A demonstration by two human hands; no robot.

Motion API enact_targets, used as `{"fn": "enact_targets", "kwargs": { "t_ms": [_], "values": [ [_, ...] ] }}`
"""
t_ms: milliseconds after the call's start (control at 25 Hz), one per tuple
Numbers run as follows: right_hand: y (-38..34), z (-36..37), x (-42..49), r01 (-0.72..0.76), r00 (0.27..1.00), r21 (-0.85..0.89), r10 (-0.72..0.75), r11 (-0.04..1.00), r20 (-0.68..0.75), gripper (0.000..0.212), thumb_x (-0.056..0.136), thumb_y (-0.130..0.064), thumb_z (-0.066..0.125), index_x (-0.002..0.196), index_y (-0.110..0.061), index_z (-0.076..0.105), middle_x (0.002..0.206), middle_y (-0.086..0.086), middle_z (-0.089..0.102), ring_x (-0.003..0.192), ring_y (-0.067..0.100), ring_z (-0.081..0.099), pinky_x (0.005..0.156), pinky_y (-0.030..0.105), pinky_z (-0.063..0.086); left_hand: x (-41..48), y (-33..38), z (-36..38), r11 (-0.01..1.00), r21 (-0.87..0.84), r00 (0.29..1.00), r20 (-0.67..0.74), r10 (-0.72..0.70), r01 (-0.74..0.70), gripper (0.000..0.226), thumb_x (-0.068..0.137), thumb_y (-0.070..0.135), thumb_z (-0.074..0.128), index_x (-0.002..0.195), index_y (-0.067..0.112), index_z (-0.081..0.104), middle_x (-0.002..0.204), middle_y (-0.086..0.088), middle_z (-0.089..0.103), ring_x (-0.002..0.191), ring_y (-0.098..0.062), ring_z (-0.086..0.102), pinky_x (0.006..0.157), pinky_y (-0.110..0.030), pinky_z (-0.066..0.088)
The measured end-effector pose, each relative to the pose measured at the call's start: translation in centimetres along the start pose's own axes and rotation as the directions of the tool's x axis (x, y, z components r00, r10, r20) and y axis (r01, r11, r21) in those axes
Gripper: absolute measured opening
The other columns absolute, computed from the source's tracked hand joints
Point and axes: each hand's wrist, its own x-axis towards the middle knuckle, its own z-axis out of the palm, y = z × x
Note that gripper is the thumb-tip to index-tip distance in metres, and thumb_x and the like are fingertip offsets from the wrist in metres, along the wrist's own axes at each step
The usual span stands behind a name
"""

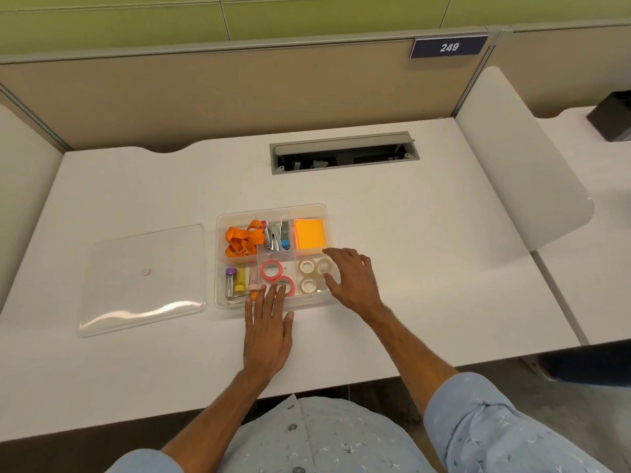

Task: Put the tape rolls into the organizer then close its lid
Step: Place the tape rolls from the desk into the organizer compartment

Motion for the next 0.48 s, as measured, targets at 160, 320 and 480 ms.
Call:
{"fn": "enact_targets", "kwargs": {
  "t_ms": [160, 320, 480],
  "values": [
    [0.0, 0.5, -0.3, -0.015, 1.0, 0.007, 0.015, 1.0, -0.022, 0.037, 0.096, -0.03, 0.063, 0.134, -0.028, 0.061, 0.135, -0.007, 0.068, 0.127, 0.018, 0.056, 0.106, 0.043, 0.043, 0.0, -0.1, 0.1, 1.0, -0.008, 1.0, -0.002, 0.007, -0.007, 0.063, 0.113, 0.042, 0.037, 0.171, 0.017, 0.034, 0.176, -0.009, 0.038, 0.166, -0.032, 0.029, 0.135, -0.061, 0.019],
    [-0.3, 0.7, 0.0, -0.006, 0.999, 0.004, 0.006, 1.0, -0.046, 0.032, 0.095, -0.022, 0.065, 0.126, -0.024, 0.068, 0.129, -0.005, 0.071, 0.123, 0.018, 0.058, 0.104, 0.045, 0.046, -0.1, -0.4, 0.3, 1.0, 0.008, 1.0, 0.011, 0.022, -0.022, 0.063, 0.113, 0.044, 0.036, 0.171, 0.018, 0.035, 0.177, -0.009, 0.037, 0.166, -0.032, 0.029, 0.135, -0.061, 0.019],
    [-1.6, 1.2, 1.6, 0.086, 0.996, -0.1, -0.084, 0.991, 0.027, 0.029, 0.09, -0.019, 0.074, 0.118, -0.022, 0.072, 0.125, -0.003, 0.073, 0.125, 0.021, 0.058, 0.107, 0.05, 0.046, 0.0, -0.9, 0.6, 1.0, 0.022, 0.999, 0.047, 0.012, -0.013, 0.064, 0.113, 0.046, 0.041, 0.173, 0.023, 0.032, 0.18, -0.005, 0.031, 0.168, -0.03, 0.025, 0.138, -0.054, 0.007]
  ]
}}
